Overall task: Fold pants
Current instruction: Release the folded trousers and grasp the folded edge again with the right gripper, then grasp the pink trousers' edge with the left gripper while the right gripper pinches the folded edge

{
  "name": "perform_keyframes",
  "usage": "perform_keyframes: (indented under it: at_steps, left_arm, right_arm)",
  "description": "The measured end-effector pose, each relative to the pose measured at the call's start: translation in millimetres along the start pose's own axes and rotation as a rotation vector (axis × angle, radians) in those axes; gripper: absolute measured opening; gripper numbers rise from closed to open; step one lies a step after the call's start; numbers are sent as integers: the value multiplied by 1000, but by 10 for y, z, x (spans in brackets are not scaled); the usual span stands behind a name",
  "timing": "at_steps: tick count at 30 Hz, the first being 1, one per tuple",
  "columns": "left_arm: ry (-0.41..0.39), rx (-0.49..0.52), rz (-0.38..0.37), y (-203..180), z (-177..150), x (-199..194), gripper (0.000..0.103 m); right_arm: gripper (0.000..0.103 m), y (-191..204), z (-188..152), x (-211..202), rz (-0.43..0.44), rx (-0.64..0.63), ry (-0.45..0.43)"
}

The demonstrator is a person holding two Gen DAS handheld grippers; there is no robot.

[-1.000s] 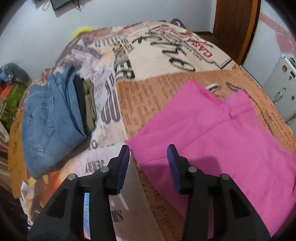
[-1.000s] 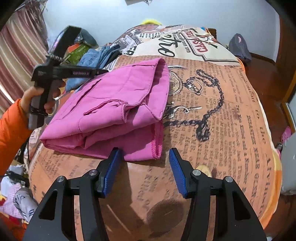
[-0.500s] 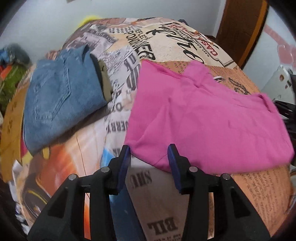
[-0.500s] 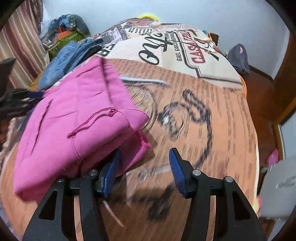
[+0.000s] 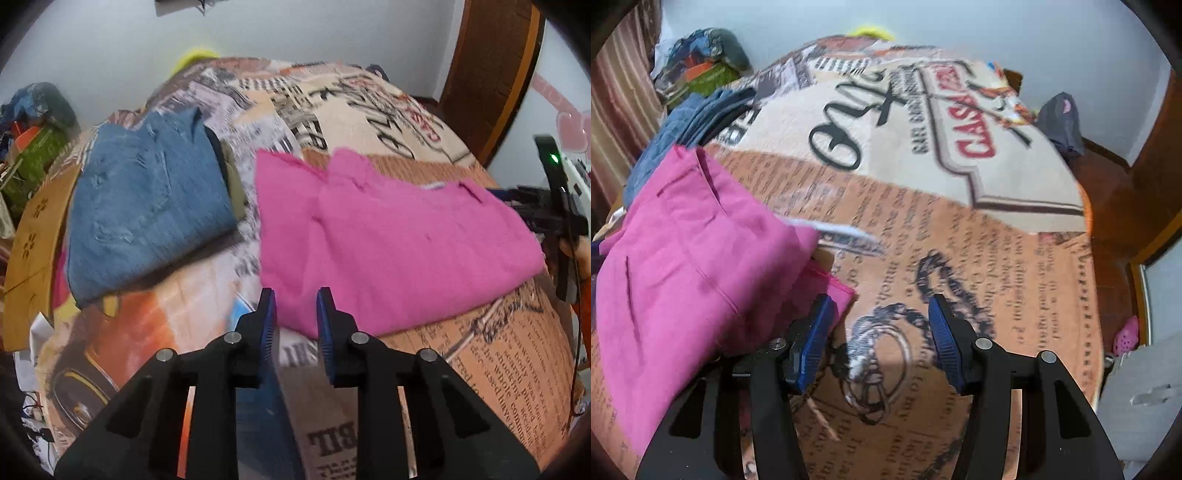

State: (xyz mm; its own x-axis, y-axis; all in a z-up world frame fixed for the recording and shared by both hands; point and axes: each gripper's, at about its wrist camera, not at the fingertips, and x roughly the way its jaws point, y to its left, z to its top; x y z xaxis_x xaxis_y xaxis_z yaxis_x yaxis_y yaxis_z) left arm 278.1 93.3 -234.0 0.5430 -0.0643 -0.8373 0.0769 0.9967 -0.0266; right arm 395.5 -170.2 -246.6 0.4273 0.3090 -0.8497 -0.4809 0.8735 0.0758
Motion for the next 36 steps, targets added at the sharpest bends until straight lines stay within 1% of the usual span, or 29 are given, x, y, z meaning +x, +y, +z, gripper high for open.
perform_keyframes:
  at_steps: [2,4,7,9,12,15,17,18,20,21,22,23,26,28,33,36]
  left_arm:
    - [-5,-18,-12,53,60,-14,23]
    - [-10,-36,-47,93,114,-24,23]
    - [-21,-24,-71,46,151,-7,23]
    - [-14,-15,-84,-12,140,41,23]
    - [3,2,-75,-74,91,137,23]
    - [23,-2,-44,-58,40,228,23]
    - [33,-14,-31,-6,7,271,23]
    - [37,-33,-44,37,-13,291,23]
    - [39,-58,-61,91,-39,313,23]
    - [35,-66,-62,111,-49,312,23]
    - [33,-66,-59,108,-53,310,23]
    - [30,-62,-51,105,-60,309,23]
    - [21,-56,-34,94,-84,299,23]
    - [15,-63,-28,104,-98,291,23]
    - [11,-75,-25,120,-116,283,24]
    - [15,-79,-7,146,-123,267,23]
  right_arm:
    - [49,-50,-34,-136,-2,21,-26]
    - [49,-86,-56,-276,6,52,-52]
    - [48,-87,-60,-501,36,82,-98]
    - [48,-38,-48,-592,69,97,-104]
    - [48,54,3,-590,122,105,-95]
    - [48,182,30,-476,143,92,-73]
    - [47,250,42,-361,185,95,-49]
    - [45,285,48,-293,197,90,-33]
    - [26,328,45,-193,218,82,-8]
    - [25,346,47,-144,235,85,4]
    - [23,365,50,-127,230,83,-3]
    - [19,382,52,-136,219,72,-18]
    - [14,423,95,-217,184,39,-70]
    - [13,441,125,-243,153,14,-91]
    - [13,537,149,-85,68,-63,-74]
    - [14,549,184,-64,41,-70,-79]
